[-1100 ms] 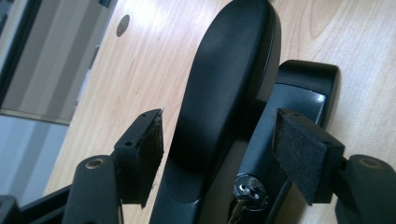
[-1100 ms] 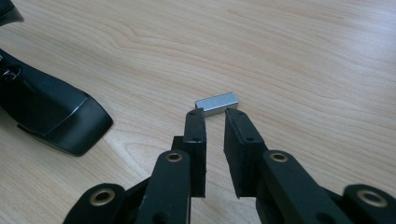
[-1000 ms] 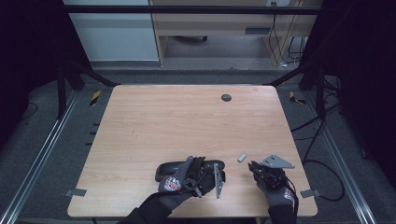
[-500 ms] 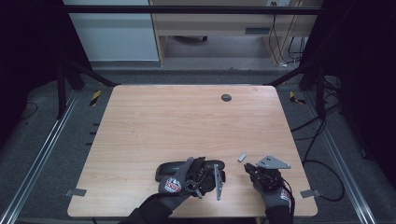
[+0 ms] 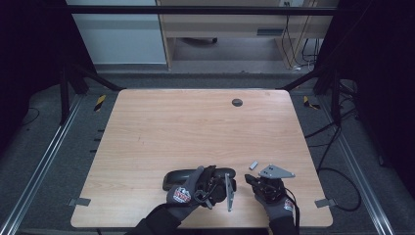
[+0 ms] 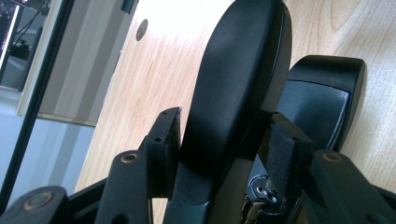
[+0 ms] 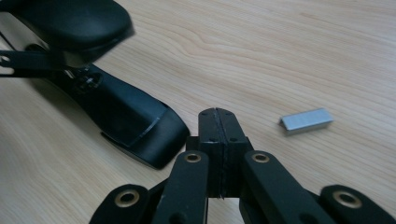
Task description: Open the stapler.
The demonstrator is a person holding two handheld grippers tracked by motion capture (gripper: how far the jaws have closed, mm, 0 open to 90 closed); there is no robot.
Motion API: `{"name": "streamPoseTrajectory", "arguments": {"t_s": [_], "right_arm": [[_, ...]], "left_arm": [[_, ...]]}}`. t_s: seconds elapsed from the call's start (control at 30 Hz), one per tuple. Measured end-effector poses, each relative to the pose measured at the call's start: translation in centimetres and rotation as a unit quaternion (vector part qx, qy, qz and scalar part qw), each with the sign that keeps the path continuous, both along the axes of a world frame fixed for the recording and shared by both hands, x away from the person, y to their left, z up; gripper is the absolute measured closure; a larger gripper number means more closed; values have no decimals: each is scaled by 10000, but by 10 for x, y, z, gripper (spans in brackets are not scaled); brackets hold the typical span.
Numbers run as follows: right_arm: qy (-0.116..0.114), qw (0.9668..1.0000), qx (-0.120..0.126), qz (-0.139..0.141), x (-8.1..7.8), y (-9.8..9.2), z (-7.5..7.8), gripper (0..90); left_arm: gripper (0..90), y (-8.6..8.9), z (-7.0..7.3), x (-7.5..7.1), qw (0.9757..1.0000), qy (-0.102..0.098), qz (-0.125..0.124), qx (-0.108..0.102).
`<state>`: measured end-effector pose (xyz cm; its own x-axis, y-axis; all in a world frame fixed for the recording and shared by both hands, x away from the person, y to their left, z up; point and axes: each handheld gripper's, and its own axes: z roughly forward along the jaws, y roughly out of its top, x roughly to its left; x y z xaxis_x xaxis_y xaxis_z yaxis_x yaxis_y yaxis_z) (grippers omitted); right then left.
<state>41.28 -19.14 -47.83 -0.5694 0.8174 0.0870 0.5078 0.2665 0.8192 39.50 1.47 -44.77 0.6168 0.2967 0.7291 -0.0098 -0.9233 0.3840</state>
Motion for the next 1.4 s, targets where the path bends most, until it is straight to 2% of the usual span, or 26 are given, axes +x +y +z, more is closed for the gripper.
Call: {"name": "streamPoseTrajectory", "arguments": {"t_s": [0.07, 0.2, 0.47, 0.77, 1.4], "right_arm": [[34, 9999, 92, 45, 0, 3, -1, 900], [82, 9996, 198, 158, 1, 10, -4, 900], [86, 9993, 102, 337, 2, 26, -11, 900], [224, 9988, 78, 420, 4, 37, -18, 900], [259, 9984, 96, 496, 4, 45, -22, 900]], "left_arm": [[502, -1, -1, 0, 10000, 16, 7, -70], [502, -1, -1, 1, 10000, 7, 2, -55], [510, -2, -1, 0, 10000, -35, 11, -12], [517, -1, -2, -1, 10000, -93, -14, -2], [524, -2, -3, -2, 9998, -175, -15, 77]]}}
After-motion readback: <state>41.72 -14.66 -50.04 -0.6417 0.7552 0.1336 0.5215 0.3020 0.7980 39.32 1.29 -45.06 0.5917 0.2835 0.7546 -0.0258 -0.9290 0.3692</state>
